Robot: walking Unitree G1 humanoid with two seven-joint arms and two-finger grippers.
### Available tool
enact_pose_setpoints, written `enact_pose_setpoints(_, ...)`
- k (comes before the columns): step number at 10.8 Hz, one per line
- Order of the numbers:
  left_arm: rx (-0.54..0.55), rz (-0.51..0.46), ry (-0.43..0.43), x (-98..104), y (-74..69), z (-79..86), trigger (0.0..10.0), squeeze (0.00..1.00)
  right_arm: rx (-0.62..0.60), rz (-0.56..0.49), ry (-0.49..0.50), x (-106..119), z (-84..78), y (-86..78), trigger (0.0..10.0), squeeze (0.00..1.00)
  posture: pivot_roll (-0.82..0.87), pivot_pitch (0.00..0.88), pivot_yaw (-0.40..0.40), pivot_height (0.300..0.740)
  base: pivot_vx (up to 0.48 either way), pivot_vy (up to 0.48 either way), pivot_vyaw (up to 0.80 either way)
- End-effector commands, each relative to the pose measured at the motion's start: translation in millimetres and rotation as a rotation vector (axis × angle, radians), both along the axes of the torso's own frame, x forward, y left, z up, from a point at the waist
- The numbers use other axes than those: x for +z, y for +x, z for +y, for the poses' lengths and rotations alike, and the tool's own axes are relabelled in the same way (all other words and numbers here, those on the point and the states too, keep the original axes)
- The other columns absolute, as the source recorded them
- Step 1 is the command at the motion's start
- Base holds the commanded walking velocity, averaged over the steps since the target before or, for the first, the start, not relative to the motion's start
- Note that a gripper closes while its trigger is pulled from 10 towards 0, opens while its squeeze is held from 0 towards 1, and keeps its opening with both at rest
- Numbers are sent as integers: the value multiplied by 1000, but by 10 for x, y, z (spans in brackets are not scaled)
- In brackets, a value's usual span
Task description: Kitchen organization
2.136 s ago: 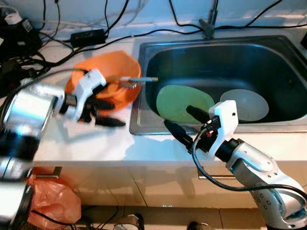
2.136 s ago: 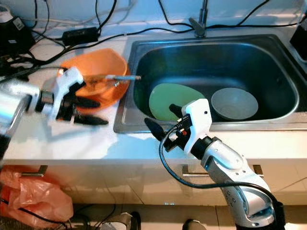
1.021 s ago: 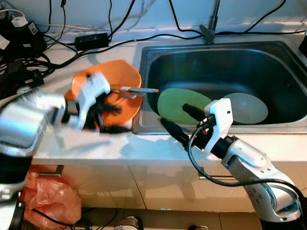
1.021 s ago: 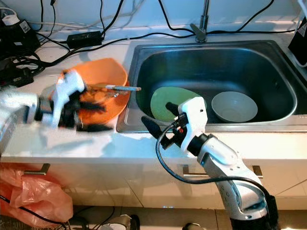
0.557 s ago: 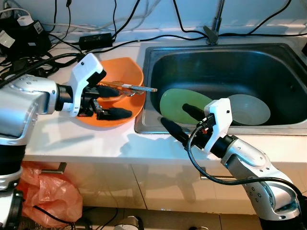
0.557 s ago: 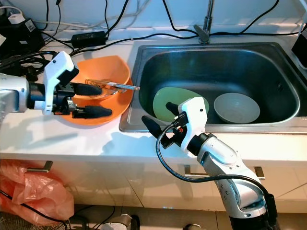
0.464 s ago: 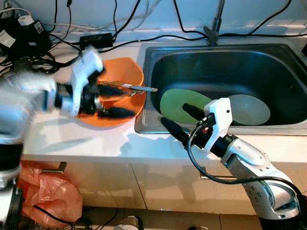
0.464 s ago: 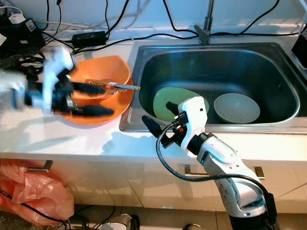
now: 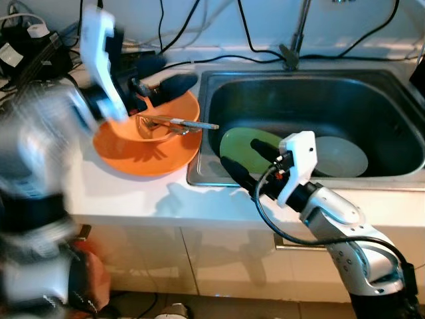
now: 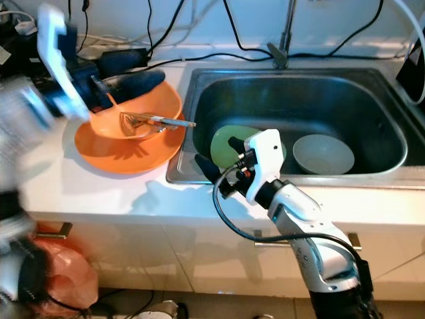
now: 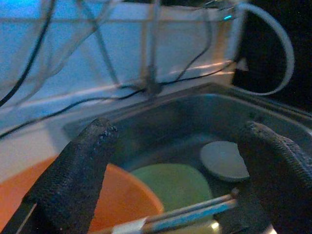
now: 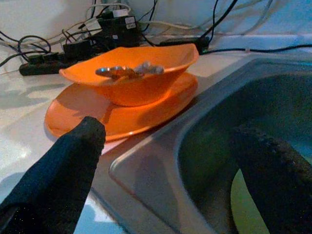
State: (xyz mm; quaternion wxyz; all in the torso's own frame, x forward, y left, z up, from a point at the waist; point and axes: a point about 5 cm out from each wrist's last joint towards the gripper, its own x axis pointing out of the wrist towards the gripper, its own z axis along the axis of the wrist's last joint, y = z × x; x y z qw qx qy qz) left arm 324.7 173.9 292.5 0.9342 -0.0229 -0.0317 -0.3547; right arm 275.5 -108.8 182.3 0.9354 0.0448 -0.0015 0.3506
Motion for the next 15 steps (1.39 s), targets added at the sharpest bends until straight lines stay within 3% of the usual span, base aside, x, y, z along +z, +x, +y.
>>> enact_pose_setpoints(1, 136, -97, -63, 59, -38, 31, 10000, 0, -39, -19, 15, 41, -32, 50, 10000, 0, 129, 49, 47, 740, 0, 0, 0)
enact_pose_setpoints(3, 365, -198, -112, -132, -129, 4, 10000, 0, -87, -44, 52, 89, -34, 108, 10000, 0, 133, 43, 41, 740, 0, 0, 0)
enact_pose_setpoints(4, 445, -234, -87, -267, -198, -21, 10000, 0, -123, -57, 73, 114, -40, 140, 10000, 0, 132, 41, 34, 740, 0, 0, 0)
enact_pose_setpoints(6, 476, -293, -15, -430, -284, -93, 10000, 0, -165, -69, 92, 131, -47, 163, 10000, 0, 129, 40, 32, 740, 0, 0, 0)
enact_pose_setpoints(7, 497, -302, 36, -612, -315, -118, 10000, 0, -190, -63, 106, 110, -35, 156, 10000, 0, 119, 38, 32, 740, 0, 0, 0)
enact_pose_setpoints(10, 512, -325, 83, -816, -396, -158, 10000, 0, -231, -59, 117, 73, -1, 130, 10000, 0, 106, 38, 33, 740, 0, 0, 0)
enact_pose_setpoints(14, 450, -388, 213, -1016, -465, -180, 10000, 0, -269, -38, 119, 22, 2, 131, 10000, 0, 95, 43, 36, 740, 0, 0, 0)
enact_pose_setpoints(15, 379, -407, 241, -1046, -460, -255, 10000, 0, -273, -38, 118, 27, -8, 138, 10000, 0, 96, 47, 31, 740, 0, 0, 0)
